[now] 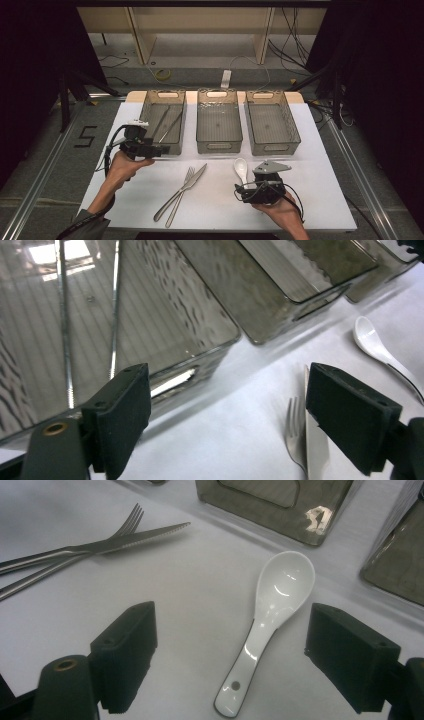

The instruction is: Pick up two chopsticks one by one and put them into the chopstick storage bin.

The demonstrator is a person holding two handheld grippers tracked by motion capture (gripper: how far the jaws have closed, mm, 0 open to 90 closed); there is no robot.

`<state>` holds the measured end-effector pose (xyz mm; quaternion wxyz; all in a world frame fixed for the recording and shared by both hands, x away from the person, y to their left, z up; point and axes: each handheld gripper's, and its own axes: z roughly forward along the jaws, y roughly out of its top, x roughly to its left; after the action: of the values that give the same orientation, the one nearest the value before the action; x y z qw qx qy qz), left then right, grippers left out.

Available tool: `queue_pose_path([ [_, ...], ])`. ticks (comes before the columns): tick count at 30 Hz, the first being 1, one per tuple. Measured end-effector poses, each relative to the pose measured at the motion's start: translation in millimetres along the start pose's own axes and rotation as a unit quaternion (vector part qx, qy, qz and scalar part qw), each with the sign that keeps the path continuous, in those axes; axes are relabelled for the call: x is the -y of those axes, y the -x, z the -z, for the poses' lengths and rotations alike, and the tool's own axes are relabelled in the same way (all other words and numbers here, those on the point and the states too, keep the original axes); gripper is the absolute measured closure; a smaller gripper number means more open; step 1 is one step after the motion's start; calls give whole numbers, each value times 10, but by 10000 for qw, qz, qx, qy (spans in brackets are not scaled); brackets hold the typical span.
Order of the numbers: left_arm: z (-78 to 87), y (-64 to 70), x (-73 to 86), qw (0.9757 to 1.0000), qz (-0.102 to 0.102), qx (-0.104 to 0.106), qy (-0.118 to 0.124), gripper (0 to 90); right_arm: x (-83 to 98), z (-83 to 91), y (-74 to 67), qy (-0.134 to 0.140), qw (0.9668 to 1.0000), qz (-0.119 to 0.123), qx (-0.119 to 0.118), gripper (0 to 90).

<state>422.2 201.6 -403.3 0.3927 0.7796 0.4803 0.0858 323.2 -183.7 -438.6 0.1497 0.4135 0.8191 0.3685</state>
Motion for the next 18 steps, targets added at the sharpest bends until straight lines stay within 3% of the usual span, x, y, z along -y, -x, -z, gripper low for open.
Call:
queue_pose_path([
  [11,28,192,206,9998,-114,143,-61,176,-1,-63,49,-203,9997,-47,136,228],
  [18,55,283,301,9996,-158,244,31,176,-7,-106,59,-317,9994,-41,140,236],
])
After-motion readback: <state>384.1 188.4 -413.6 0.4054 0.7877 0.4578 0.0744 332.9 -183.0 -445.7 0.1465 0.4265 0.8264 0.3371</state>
